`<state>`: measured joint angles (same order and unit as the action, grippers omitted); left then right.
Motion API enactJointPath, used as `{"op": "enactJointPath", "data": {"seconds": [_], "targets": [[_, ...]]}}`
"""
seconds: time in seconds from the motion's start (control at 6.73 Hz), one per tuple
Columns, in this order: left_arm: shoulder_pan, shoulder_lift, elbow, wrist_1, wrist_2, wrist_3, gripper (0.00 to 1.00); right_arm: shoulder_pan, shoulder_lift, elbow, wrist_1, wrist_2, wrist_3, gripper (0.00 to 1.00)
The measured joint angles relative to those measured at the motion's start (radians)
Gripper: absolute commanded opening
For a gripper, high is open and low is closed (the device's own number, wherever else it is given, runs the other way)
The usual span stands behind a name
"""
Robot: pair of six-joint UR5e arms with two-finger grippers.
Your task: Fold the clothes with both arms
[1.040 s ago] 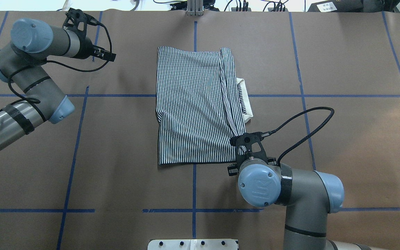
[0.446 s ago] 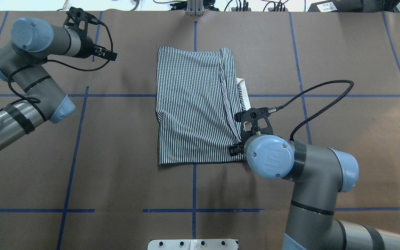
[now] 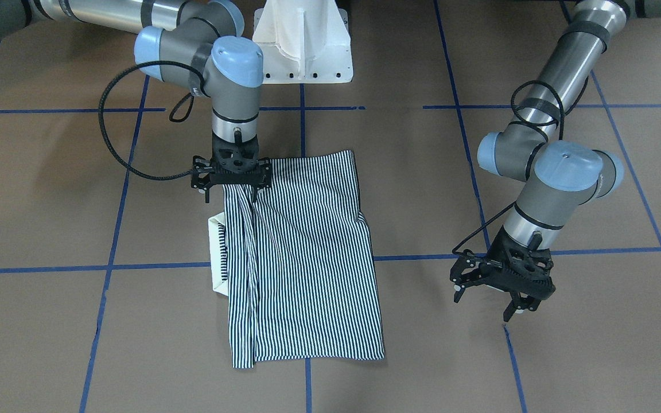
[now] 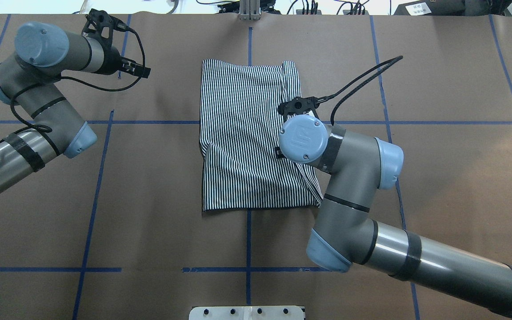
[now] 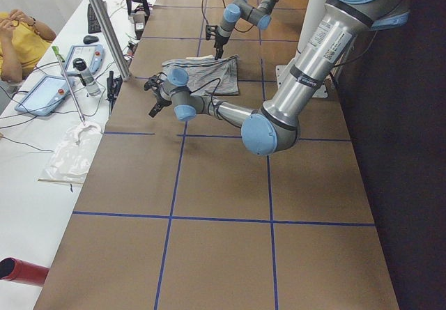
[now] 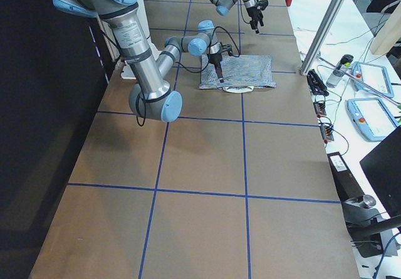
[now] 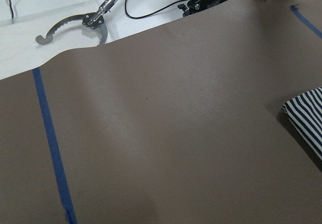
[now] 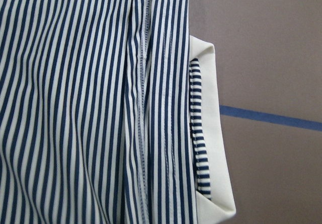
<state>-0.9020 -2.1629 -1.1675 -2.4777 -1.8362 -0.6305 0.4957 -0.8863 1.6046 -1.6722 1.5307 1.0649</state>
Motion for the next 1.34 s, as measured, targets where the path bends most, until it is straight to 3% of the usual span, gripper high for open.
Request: {"op": "enactJointPath", "data": {"seconds": [0.45, 1.34], "targets": [[0.001, 0.001, 0.0, -0.002, 0.0, 0.001, 1.0, 0.012, 0.069, -0.137, -0.001, 0.01, -0.025, 0.99], [0.003, 0.001, 0.0, -0.005, 0.0, 0.001, 1.0, 0.068, 0.062, -0.149, -0.085, 0.058, -0.169, 0.99]]}}
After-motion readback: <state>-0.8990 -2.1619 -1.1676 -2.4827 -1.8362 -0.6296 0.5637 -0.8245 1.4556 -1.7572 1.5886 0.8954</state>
